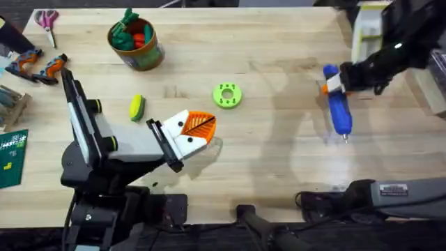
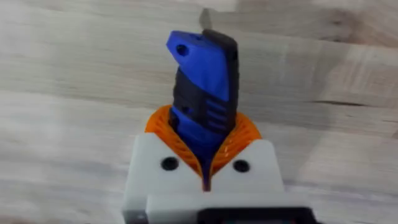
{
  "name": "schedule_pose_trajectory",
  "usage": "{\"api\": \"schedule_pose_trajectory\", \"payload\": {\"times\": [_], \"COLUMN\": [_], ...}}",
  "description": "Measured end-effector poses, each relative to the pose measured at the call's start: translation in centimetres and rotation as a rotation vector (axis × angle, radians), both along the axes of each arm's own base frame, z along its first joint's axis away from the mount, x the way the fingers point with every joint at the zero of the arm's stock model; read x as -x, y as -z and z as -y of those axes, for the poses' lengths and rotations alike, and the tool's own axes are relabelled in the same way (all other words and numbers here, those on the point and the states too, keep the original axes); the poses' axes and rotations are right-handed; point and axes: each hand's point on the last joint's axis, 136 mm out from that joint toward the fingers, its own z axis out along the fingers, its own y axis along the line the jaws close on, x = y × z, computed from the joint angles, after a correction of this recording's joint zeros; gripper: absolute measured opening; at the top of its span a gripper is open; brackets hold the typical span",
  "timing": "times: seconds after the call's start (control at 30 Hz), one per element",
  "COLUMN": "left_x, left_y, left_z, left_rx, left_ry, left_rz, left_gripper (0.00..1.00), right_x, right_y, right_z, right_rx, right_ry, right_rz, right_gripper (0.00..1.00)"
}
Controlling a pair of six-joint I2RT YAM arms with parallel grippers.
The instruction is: Pick up the gripper from the table and insert it into the empty holder that is missing its gripper. Then pick up a screw, insert it into the mounting hole, and use the screwdriver to tighten it. Finally, clean up the table by picking up the vegetable and placing it into the bucket.
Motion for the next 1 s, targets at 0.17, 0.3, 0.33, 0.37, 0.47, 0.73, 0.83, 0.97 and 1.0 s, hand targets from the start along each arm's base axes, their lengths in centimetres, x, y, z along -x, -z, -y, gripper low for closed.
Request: {"api": "schedule_pose_trajectory", "payload": {"times": [0.17, 0.3, 0.33, 0.37, 0.47, 0.73, 0.83, 0.97, 1.0], "left_x": [0.0, 0.0, 0.0, 0.0, 0.0, 0.0, 0.0, 0.0, 0.0], "left_y": [0.0, 0.0, 0.0, 0.0, 0.0, 0.0, 0.0, 0.0, 0.0], "left_z": [0.0, 0.0, 0.0, 0.0, 0.0, 0.0, 0.0, 0.0, 0.0], "left_rx": [0.000, 0.000, 0.000, 0.000, 0.000, 0.000, 0.000, 0.000, 0.000], "left_ry": [0.000, 0.000, 0.000, 0.000, 0.000, 0.000, 0.001, 0.002, 0.003], "left_rz": [0.000, 0.000, 0.000, 0.000, 0.000, 0.000, 0.000, 0.000, 0.000], "left_gripper": [0.004, 0.004, 0.004, 0.004, 0.004, 0.004, 0.004, 0.004, 0.004], "right_x": [-1.7, -1.8, -1.6, -1.3, 0.1, 7.0, 8.6, 8.8, 8.4], "right_y": [-6.0, -10.4, -11.3, -12.1, -14.4, -23.2, -24.6, -25.1, -24.9], "right_z": [-2.4, -4.4, -4.8, -5.1, -6.2, -12.0, -13.0, -14.1, -14.5], "right_rx": [-0.122, -0.219, -0.235, -0.247, -0.274, -0.373, -0.411, -0.464, -0.481], "right_ry": [-0.033, -0.081, -0.088, -0.092, -0.101, -0.242, -0.261, -0.280, -0.284], "right_rz": [0.188, 0.324, 0.351, 0.373, 0.426, 0.699, 0.748, 0.811, 0.831], "right_gripper": [0.026, 0.026, 0.026, 0.026, 0.026, 0.026, 0.026, 0.026, 0.026]}}
